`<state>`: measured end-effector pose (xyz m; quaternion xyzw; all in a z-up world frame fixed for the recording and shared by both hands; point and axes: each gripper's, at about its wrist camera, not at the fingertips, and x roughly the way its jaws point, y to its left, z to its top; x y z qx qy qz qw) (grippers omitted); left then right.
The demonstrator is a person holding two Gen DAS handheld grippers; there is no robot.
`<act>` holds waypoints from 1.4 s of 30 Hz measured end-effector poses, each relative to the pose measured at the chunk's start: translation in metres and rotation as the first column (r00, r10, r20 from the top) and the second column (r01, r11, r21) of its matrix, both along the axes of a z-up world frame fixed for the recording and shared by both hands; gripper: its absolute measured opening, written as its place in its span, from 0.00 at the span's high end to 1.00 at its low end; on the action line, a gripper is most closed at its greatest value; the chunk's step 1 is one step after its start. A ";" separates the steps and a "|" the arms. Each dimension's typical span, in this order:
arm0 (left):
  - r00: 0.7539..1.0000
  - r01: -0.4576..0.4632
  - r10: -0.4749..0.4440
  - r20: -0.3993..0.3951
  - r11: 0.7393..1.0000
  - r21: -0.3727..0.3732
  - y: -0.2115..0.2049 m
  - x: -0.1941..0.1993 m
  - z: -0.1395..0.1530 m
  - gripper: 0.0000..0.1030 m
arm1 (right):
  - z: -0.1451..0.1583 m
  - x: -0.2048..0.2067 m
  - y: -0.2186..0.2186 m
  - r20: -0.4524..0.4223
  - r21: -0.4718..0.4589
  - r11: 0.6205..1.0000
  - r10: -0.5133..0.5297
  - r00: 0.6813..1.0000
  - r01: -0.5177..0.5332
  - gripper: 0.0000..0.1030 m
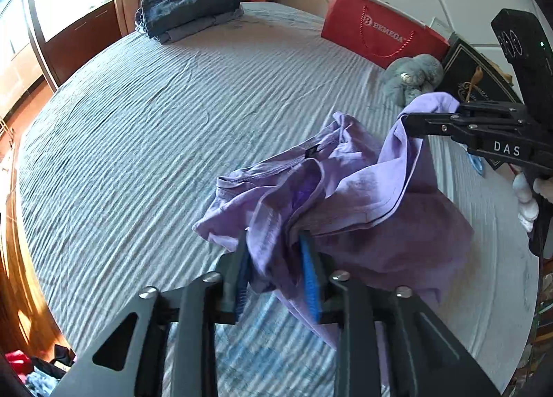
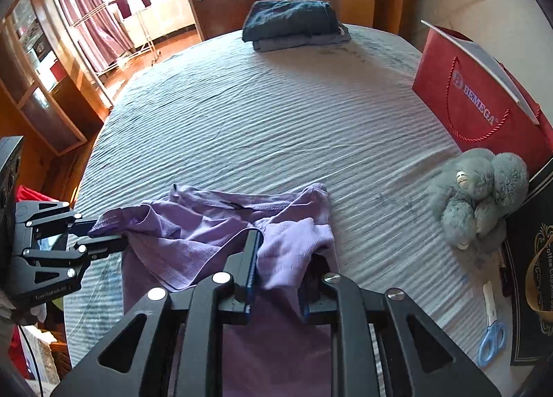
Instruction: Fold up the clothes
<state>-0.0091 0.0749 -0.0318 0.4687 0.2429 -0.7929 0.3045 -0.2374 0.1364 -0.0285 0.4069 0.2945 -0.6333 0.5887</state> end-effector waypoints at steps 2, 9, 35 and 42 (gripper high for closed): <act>1.000 0.011 -0.011 0.001 0.999 -0.031 -0.006 0.000 -0.002 0.20 | -0.006 -0.006 -0.008 -0.004 0.015 0.999 -0.041 0.999 0.041 0.36; 0.996 0.055 -0.057 -0.073 0.998 -0.030 0.027 0.012 0.009 0.20 | -0.015 0.000 0.060 0.004 0.058 0.992 -0.114 0.993 0.113 0.35; 0.999 -0.051 0.051 -0.007 0.997 -0.059 0.168 -0.012 -0.050 0.89 | -0.064 -0.013 0.165 -0.017 0.074 0.997 -0.026 1.000 0.027 0.85; 0.999 -0.014 0.015 0.030 0.999 -0.030 0.175 0.007 -0.042 0.86 | -0.061 -0.038 0.184 -0.056 0.104 0.988 -0.105 0.993 0.110 0.90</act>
